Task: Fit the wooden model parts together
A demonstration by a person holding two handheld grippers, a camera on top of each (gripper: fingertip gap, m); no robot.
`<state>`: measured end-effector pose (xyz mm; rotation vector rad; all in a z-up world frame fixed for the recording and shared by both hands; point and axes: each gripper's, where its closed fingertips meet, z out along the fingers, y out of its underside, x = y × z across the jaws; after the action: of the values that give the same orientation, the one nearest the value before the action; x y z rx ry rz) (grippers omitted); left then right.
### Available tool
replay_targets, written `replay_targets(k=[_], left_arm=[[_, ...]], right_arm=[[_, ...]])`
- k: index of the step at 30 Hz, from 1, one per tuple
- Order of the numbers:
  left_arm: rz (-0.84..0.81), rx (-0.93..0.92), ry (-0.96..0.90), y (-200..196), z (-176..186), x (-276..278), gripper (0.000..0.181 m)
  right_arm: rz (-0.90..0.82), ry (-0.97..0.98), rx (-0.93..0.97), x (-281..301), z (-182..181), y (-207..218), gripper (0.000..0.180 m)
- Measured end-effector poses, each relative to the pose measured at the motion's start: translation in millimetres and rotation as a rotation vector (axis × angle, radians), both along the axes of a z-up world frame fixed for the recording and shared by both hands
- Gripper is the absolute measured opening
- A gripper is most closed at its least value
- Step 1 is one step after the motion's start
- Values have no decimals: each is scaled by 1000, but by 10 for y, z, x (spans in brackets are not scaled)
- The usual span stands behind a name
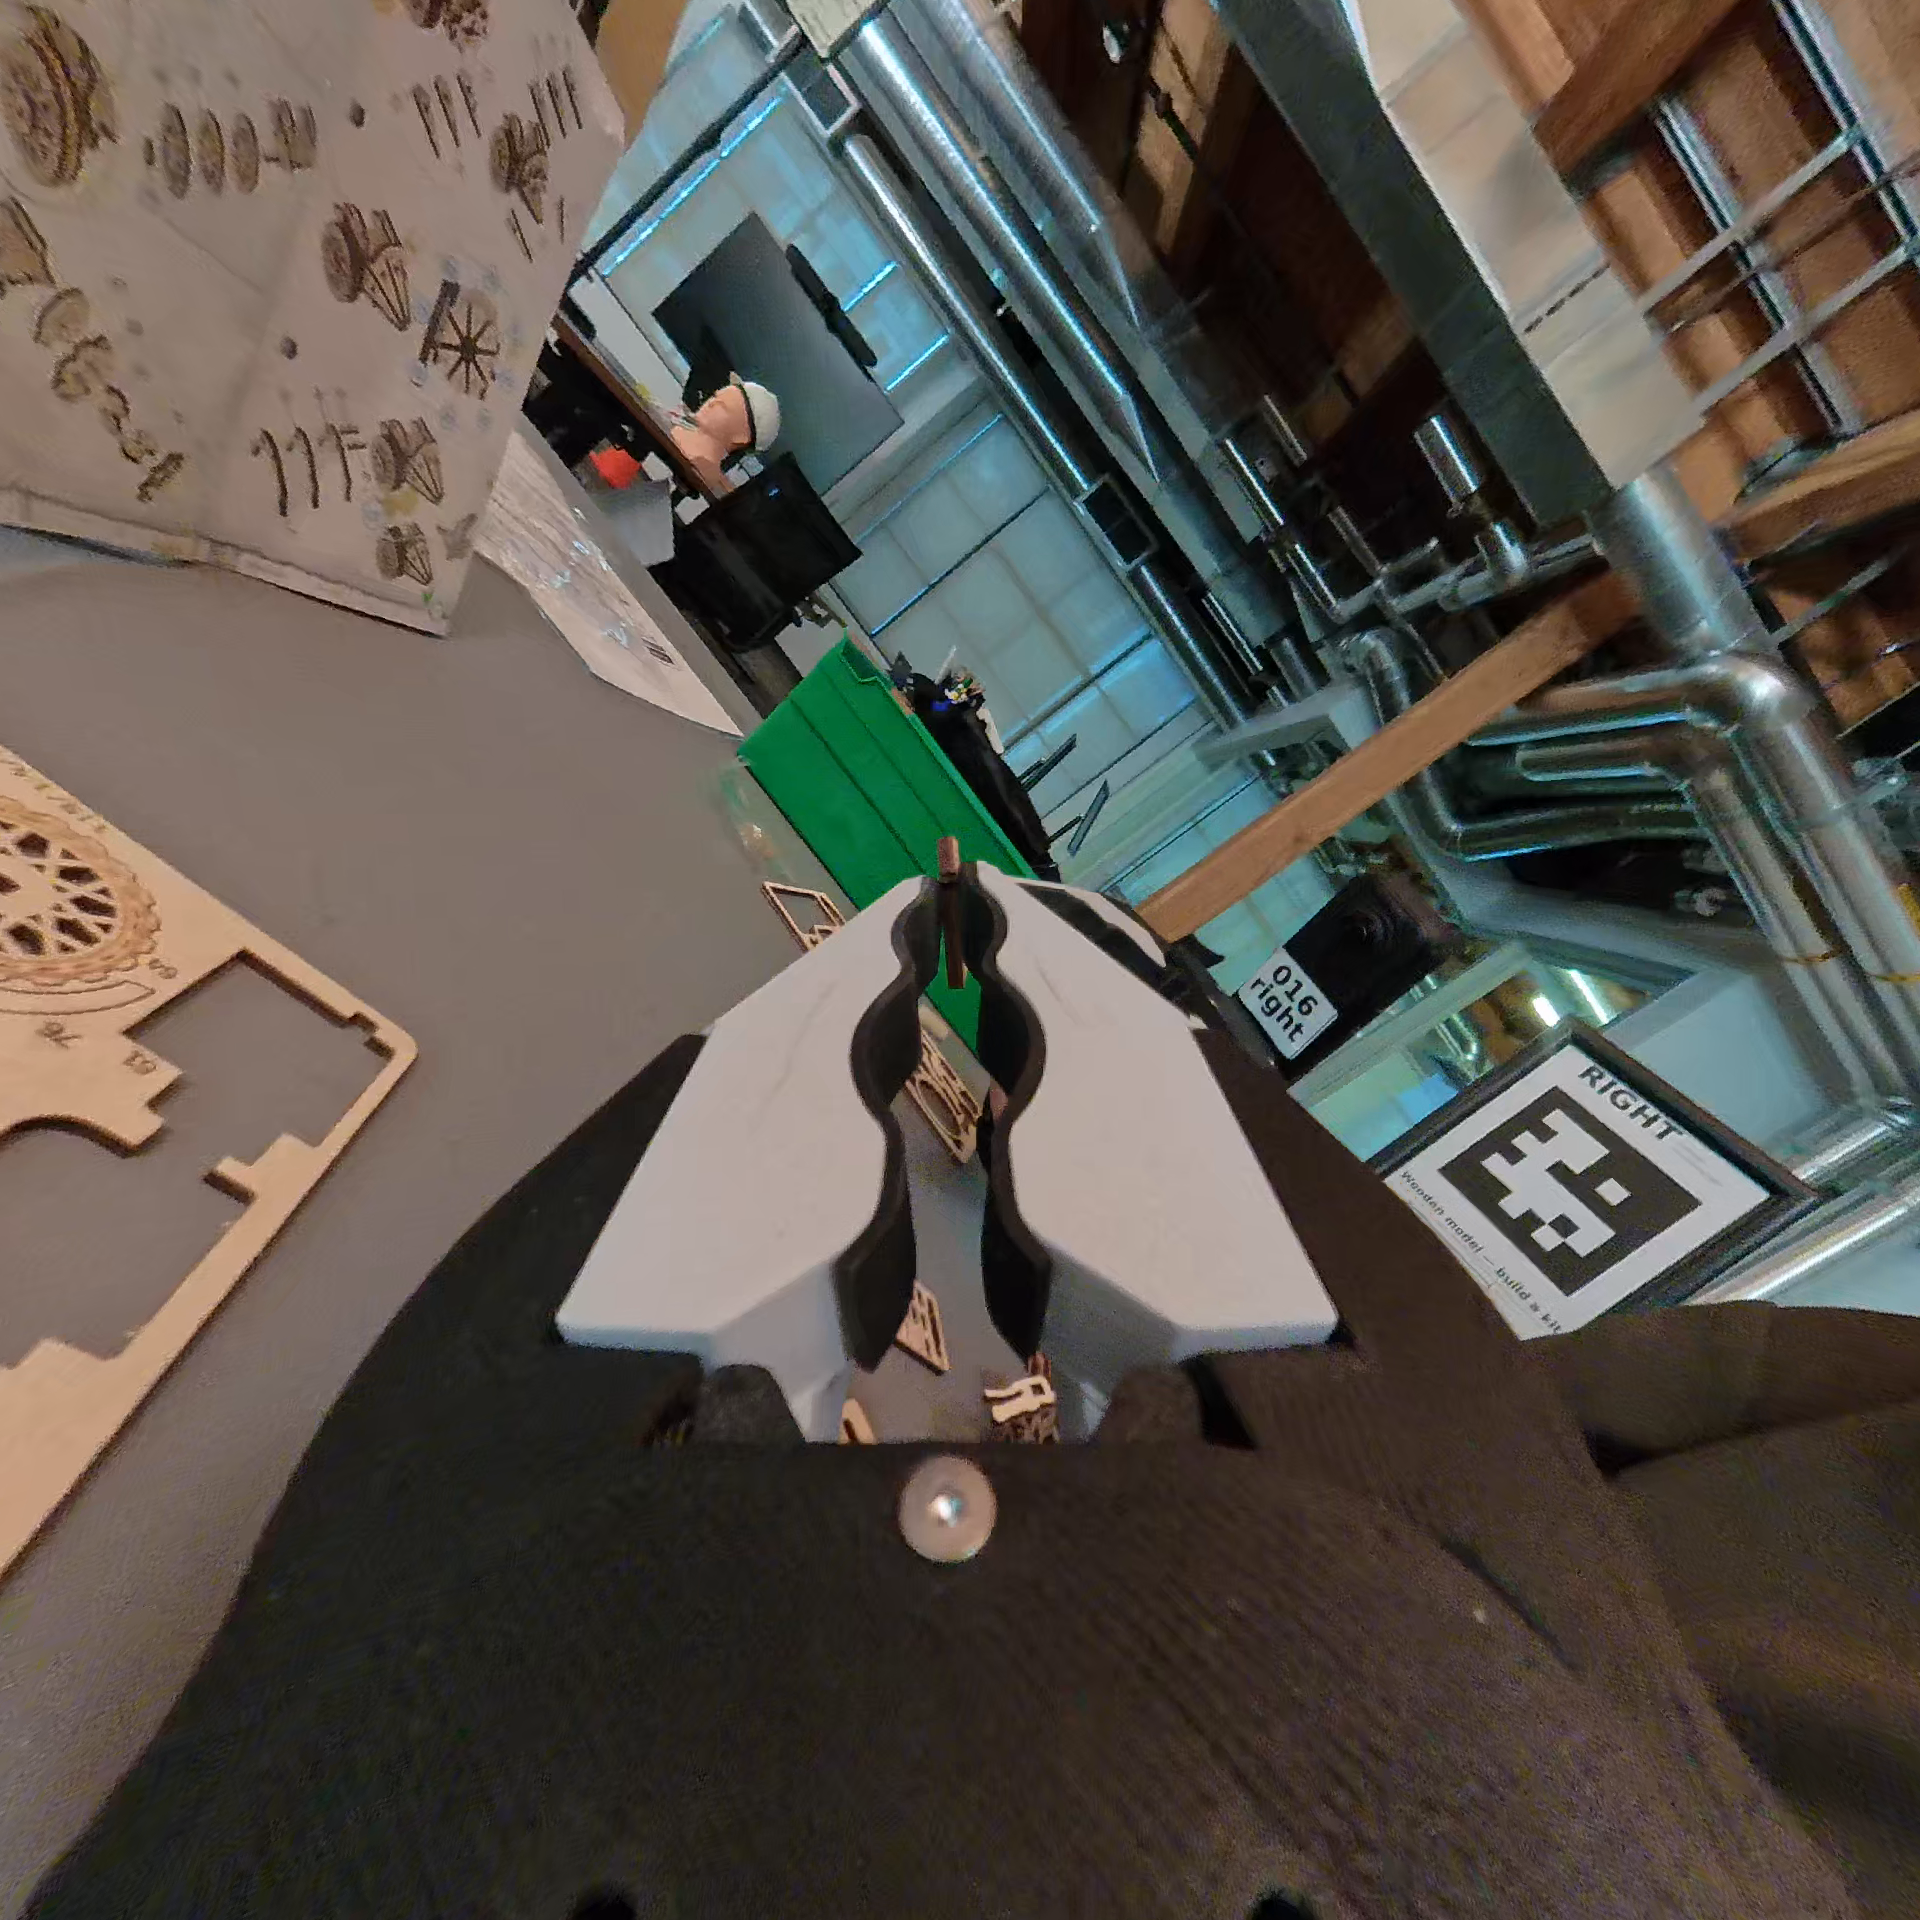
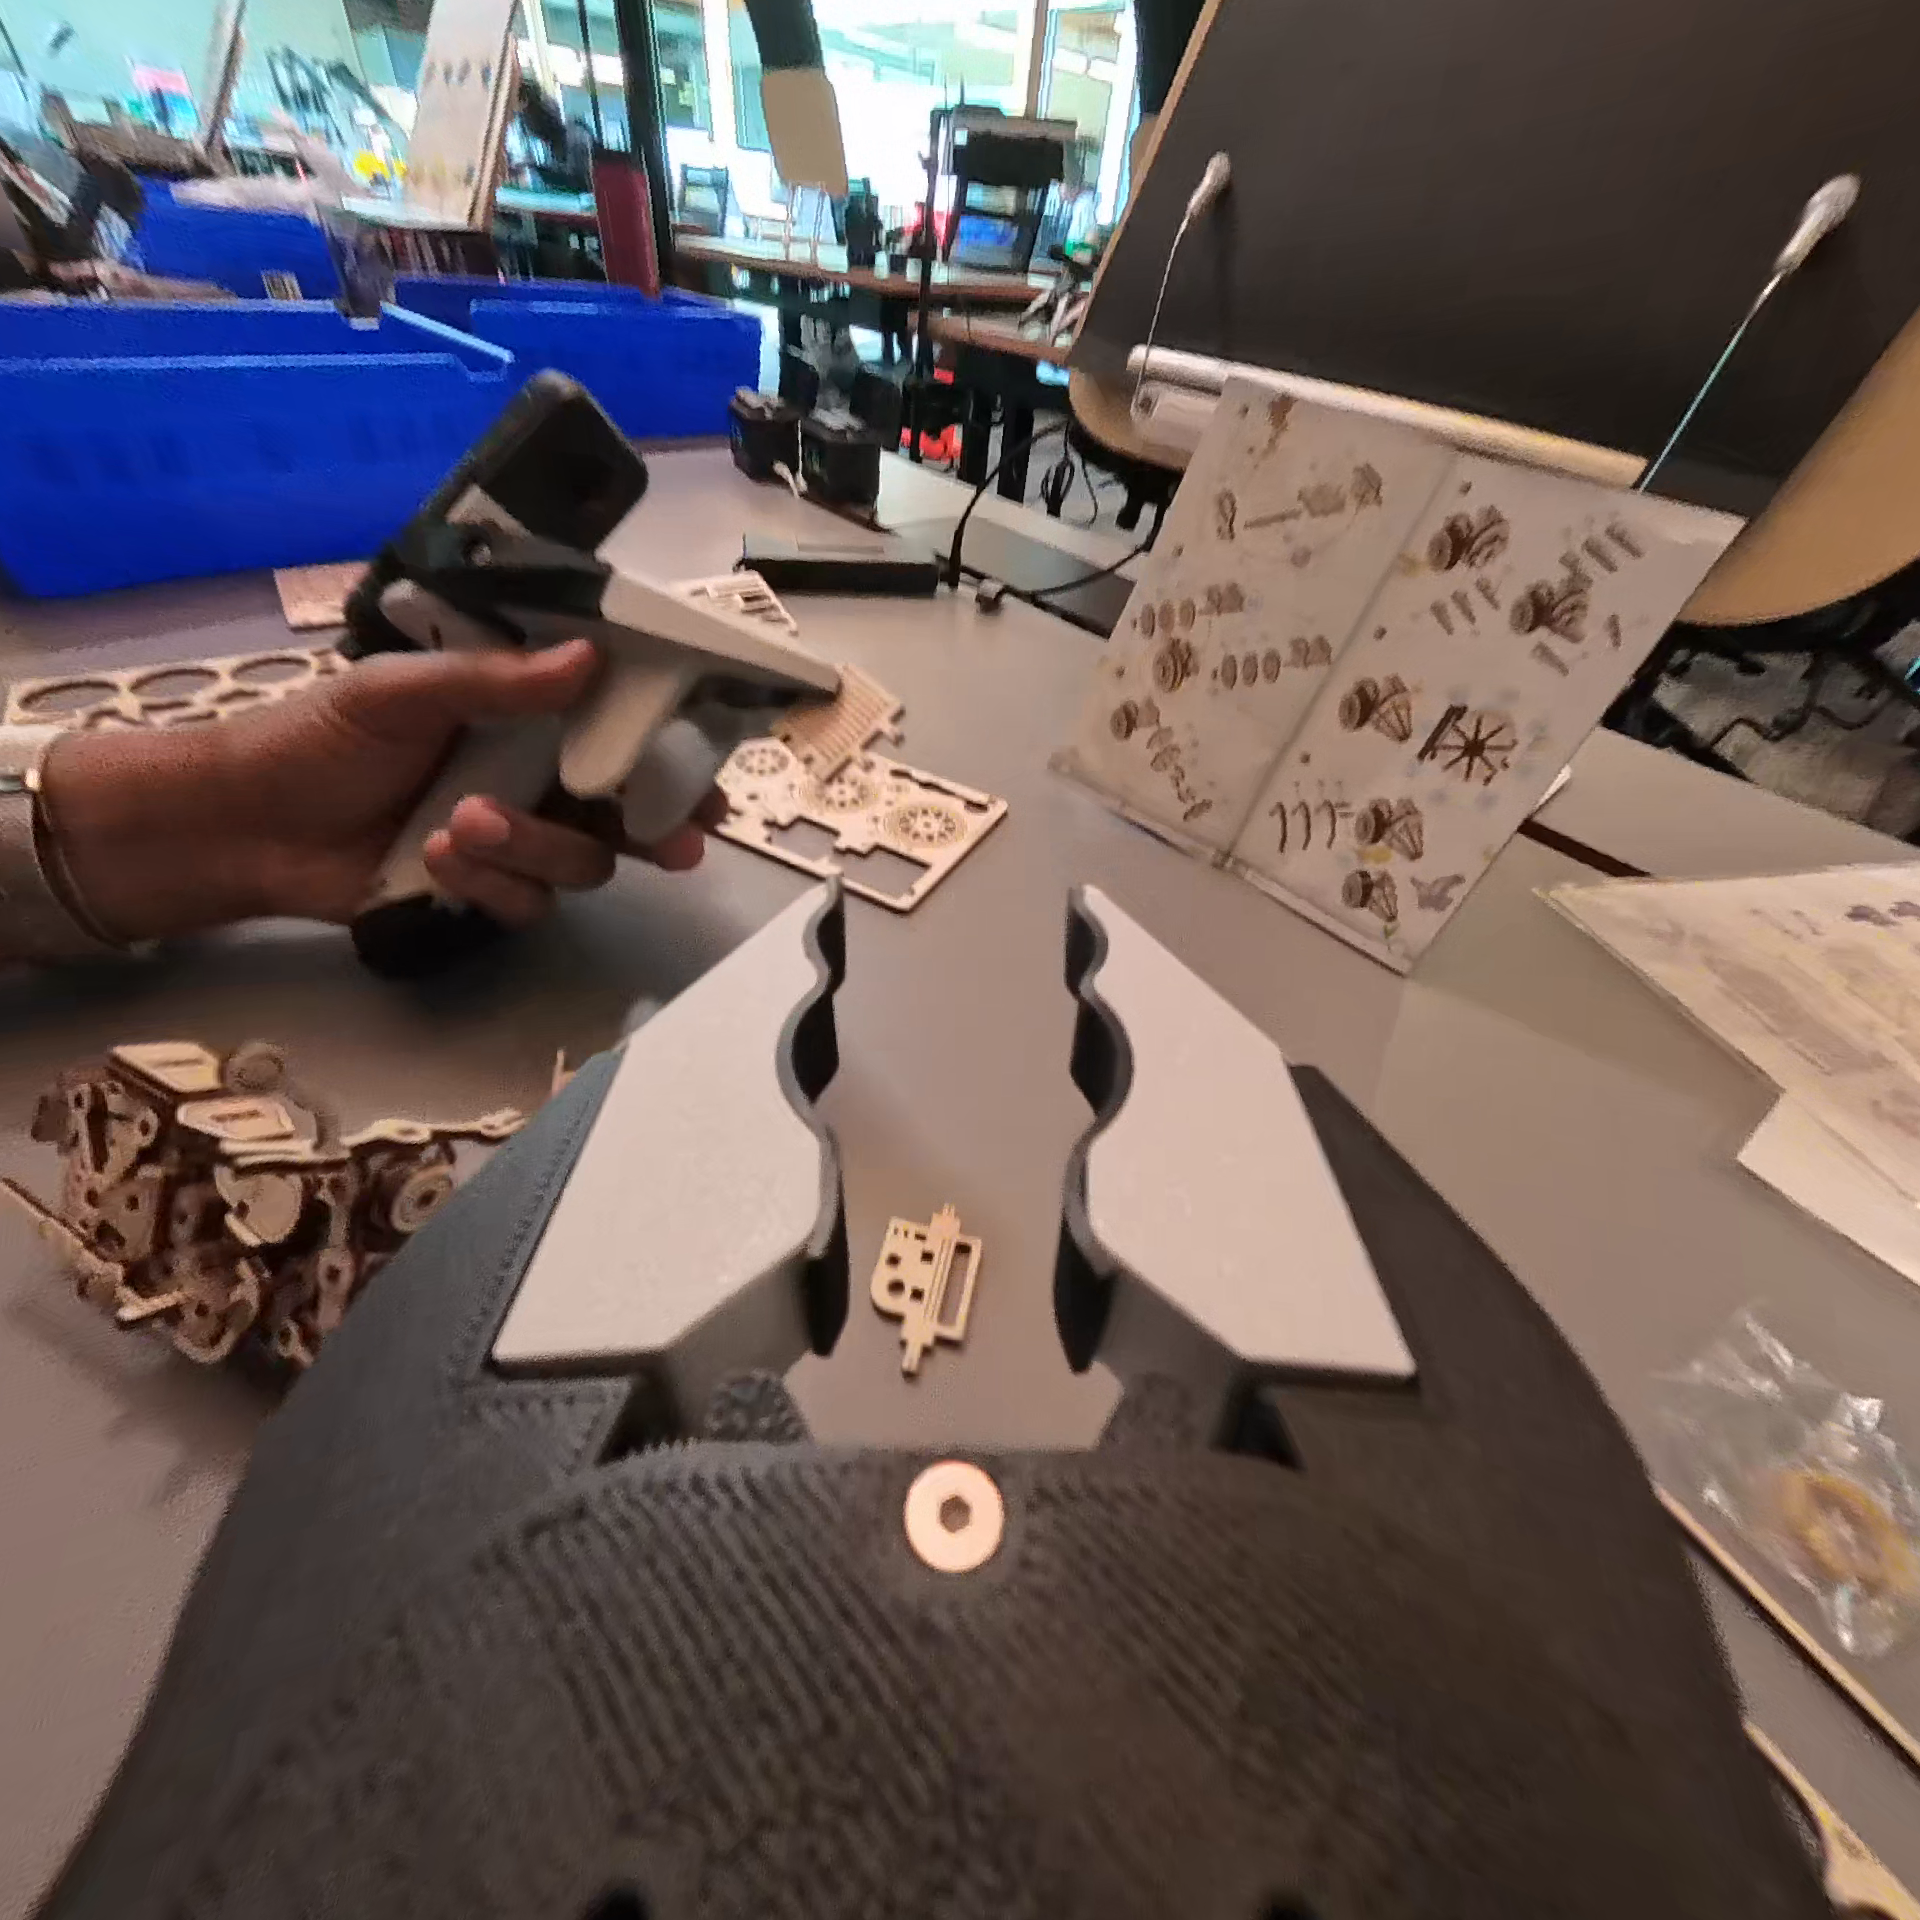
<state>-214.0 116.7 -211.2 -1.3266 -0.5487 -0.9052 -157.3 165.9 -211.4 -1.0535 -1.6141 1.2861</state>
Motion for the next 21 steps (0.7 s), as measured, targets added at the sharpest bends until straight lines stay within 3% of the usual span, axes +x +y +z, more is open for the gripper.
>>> replay_targets(k=[6,11,21], left_arm=[[11,10,-83,-37,-23,-147,2],[9,-30,-69,3,-78,-126,2],[2,-111,-1,84,-176,-49,2]], right_arm=[[-8,-108,-76,-32,-102,100,47],[-113,-223,-81,-3,-250,270,43],[-38,-577,89,243,-790,157,43]])
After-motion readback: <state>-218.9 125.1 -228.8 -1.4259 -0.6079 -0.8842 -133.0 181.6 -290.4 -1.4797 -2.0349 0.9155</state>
